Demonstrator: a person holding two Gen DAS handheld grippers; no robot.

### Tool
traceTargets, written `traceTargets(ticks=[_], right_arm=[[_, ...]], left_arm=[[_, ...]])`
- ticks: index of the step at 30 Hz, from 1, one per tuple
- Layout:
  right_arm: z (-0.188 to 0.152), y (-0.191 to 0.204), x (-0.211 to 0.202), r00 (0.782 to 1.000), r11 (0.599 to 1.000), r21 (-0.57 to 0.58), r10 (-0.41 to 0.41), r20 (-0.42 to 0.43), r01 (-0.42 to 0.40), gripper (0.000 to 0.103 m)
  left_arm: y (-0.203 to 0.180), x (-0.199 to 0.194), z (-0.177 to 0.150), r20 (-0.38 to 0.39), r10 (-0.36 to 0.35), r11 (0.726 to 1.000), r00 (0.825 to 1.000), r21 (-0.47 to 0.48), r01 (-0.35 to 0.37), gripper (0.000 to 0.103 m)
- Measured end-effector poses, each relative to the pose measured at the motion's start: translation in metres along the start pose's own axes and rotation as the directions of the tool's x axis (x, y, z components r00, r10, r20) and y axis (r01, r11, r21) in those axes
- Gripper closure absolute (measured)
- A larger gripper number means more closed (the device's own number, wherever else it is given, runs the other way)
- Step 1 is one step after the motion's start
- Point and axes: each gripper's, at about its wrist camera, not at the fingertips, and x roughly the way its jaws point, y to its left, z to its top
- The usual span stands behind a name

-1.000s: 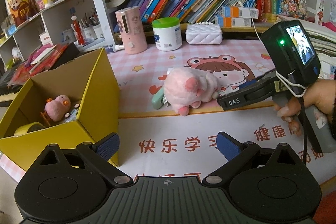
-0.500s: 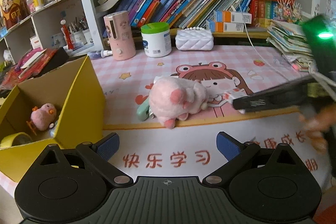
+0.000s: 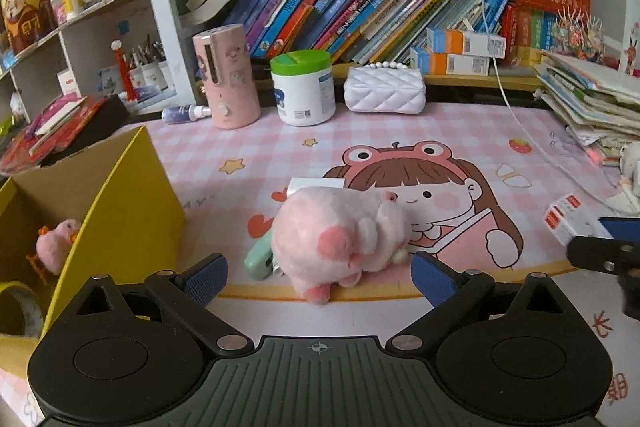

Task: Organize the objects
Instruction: 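Lower the left tool onto the pink plush pig while the right tool holds the box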

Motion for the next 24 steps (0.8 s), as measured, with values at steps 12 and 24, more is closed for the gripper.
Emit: traceTargets(ticks=[12, 24], right_arm=[[-0.003, -0.014, 0.002, 0.999, 0.999, 0.037, -0.025, -0.021, 0.026, 0.075], [-0.003, -0.016, 0.001, 0.998, 0.999, 0.025, -0.043, -0.037, 0.044, 0.075]], left_arm=[[-0.002, 0.038, 0.013, 0.007, 0.008, 1.000, 1.000, -0.013, -0.008, 0.005], [-0.009, 0.063, 0.018, -0.009, -0.057, 0.998, 0.998, 0.023, 0.057, 0.026]])
